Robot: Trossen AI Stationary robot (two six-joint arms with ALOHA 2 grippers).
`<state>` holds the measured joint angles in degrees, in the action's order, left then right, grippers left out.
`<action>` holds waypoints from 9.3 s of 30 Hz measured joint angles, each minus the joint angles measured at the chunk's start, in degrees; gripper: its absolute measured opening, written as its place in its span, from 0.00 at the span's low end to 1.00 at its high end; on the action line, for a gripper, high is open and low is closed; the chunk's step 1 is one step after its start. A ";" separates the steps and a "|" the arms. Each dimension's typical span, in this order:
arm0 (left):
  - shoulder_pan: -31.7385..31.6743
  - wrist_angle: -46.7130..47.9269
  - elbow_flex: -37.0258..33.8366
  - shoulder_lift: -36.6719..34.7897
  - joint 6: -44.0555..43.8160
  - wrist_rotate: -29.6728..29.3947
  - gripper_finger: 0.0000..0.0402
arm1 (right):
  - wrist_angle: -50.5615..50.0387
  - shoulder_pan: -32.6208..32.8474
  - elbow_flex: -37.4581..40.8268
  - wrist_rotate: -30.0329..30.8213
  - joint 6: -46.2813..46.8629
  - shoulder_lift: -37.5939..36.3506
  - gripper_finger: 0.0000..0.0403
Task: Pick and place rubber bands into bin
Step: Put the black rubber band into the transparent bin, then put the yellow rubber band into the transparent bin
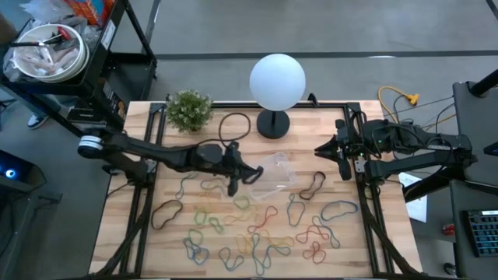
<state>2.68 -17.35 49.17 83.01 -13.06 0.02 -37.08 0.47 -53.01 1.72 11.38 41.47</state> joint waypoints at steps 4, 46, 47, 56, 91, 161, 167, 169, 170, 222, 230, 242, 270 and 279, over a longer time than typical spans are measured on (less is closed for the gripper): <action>-0.20 -0.88 2.07 4.20 0.36 1.55 0.00 | 0.00 0.00 0.00 0.00 0.10 0.00 0.14; -0.42 10.40 6.41 6.86 -5.01 -3.46 0.23 | -17.21 0.02 12.24 -6.75 -1.83 -0.17 0.14; -0.42 10.52 6.34 6.72 -5.09 -2.45 0.23 | -17.01 0.02 12.83 -6.73 -1.59 -0.02 0.14; 0.33 11.00 5.86 6.50 -12.29 5.77 0.23 | -17.14 0.00 12.44 -6.24 -1.44 8.21 0.14; 9.14 40.65 0.42 -16.69 -13.61 -2.24 0.23 | -6.09 16.17 12.77 1.06 2.03 38.06 0.14; 9.01 40.24 0.07 -16.40 -13.03 -7.00 0.23 | -6.48 16.13 -0.34 -1.26 9.54 11.06 0.02; 9.01 39.93 0.06 -16.40 -13.16 -8.09 0.23 | -2.20 16.13 -5.84 1.23 3.13 14.10 0.02; 9.01 39.93 0.05 -16.38 -13.16 -8.33 0.23 | -0.60 16.13 -7.84 1.49 0.73 15.82 0.02; 9.01 39.89 0.05 -16.38 -13.18 -8.41 0.23 | -0.24 16.13 -8.85 1.55 -0.45 16.81 0.02; 8.96 35.39 -0.02 -11.40 -13.64 -7.55 0.23 | -0.46 1.92 -22.32 4.26 -6.68 53.13 0.06; 8.96 35.37 -0.02 -11.42 -13.62 -7.55 0.23 | -0.52 1.92 -22.29 4.11 -5.35 53.13 0.19; 8.98 35.58 -0.02 -11.42 -13.67 -6.43 0.23 | -2.26 1.99 -24.34 0.34 -6.74 51.57 0.30; 13.44 56.79 -0.06 -6.82 -23.12 5.30 0.23 | -13.83 15.08 -21.95 -2.88 -4.32 29.44 0.19; 14.38 63.21 -0.06 -3.06 -8.68 2.96 0.23 | -15.47 15.54 -21.22 -1.49 -4.24 25.30 0.17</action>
<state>17.05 45.87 49.10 79.95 -21.74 2.97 -52.55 16.01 -74.23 0.23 7.14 66.77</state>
